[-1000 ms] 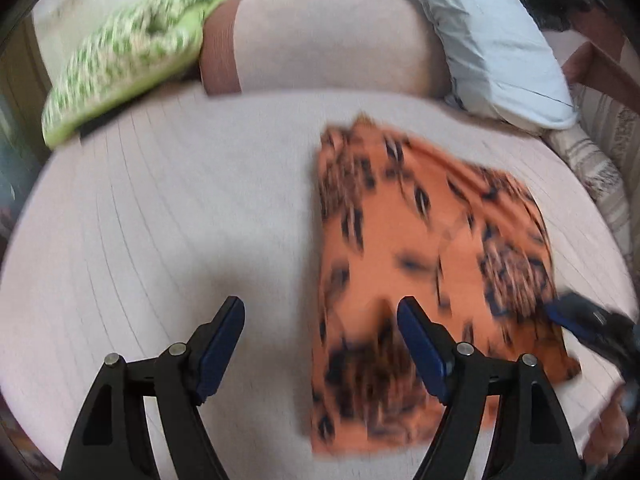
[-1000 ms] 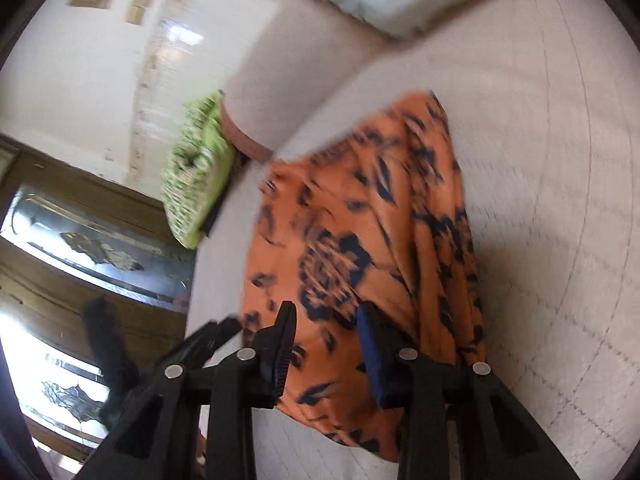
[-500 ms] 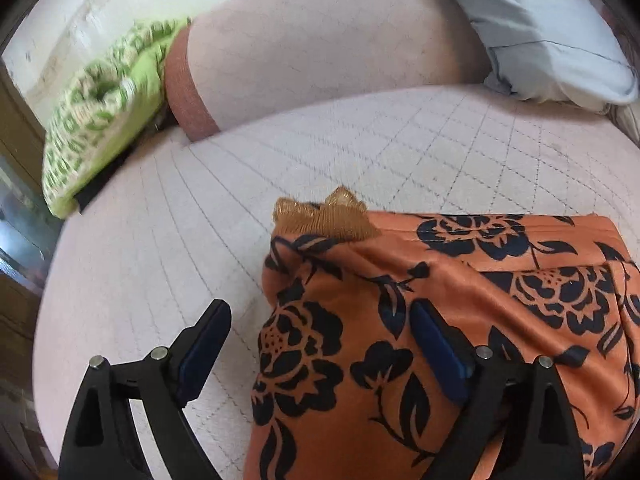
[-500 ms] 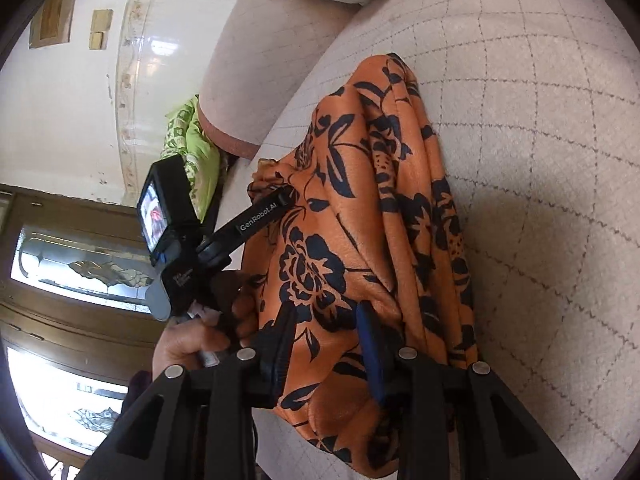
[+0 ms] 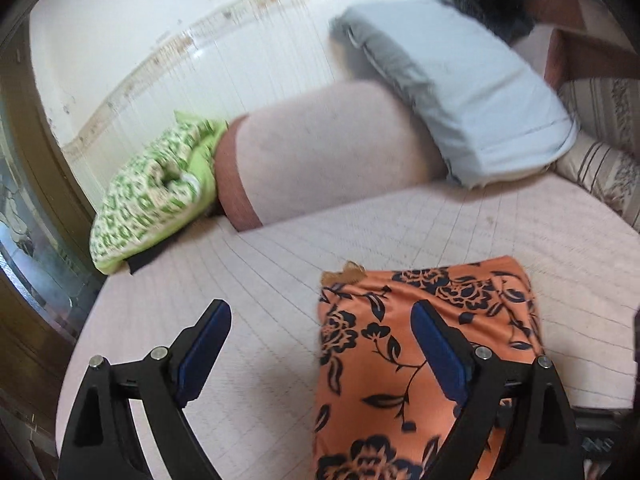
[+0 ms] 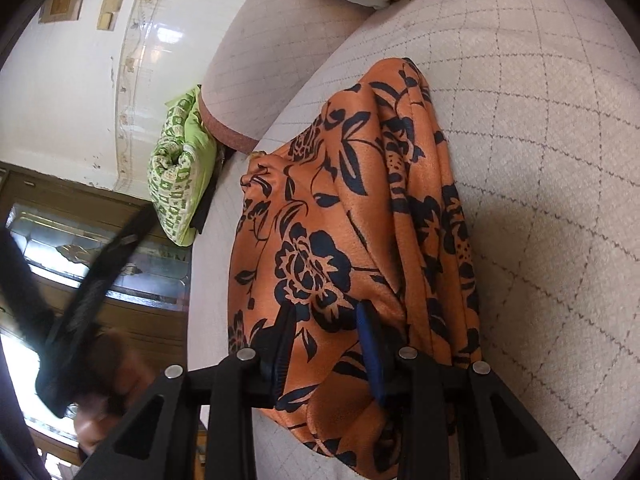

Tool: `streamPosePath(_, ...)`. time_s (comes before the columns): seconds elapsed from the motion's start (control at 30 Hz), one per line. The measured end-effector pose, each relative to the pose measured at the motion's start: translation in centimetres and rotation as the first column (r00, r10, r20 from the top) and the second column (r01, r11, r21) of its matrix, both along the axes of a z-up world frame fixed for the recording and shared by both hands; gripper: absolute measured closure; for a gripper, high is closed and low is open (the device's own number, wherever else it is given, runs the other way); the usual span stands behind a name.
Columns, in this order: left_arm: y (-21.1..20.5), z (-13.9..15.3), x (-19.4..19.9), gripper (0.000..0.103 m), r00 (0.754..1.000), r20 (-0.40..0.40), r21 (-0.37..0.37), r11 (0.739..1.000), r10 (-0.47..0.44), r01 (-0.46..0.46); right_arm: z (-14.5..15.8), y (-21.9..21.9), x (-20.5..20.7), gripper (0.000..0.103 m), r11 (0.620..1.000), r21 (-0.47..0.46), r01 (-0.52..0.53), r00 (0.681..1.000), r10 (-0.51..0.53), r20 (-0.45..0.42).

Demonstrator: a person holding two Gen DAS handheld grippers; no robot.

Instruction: Fold small clothes

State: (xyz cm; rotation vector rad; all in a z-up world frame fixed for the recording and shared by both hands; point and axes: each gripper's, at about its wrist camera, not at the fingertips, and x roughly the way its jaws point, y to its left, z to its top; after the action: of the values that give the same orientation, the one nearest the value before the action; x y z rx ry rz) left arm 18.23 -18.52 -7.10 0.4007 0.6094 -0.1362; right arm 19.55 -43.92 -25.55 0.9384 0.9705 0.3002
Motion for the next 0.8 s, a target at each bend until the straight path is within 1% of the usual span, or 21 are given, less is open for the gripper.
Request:
streamPosePath(0.27,2.2,3.5,-3.6,0.011,0.998,0.065,0.005,1.0,0.003,-0.003,0.3,0.5,-0.2,0.068,0.999,-0.042,0.012,1.0,-0.011,0.013)
streamPosePath(0.47,3.4,5.0,-6.0,0.011,0.995,0.103,0.024,1.0,0.015,-0.018,0.8,1.4,-0.1,0.068,0.995,-0.099,0.01,1.0,-0.008,0.016)
streamPosePath(0.6,4.4,6.2,-7.7,0.011,0.99,0.137,0.031,0.999,0.017,-0.022,0.9,1.5,-0.2,0.068,0.994,-0.106,0.027,1.0,-0.026,0.013)
streamPosePath(0.8,5.9,7.8,-9.2,0.011,0.985,0.168,0.007,0.999,0.036,-0.037,1.0,1.8,-0.2,0.068,0.992,-0.124,0.025,1.0,-0.023,0.018)
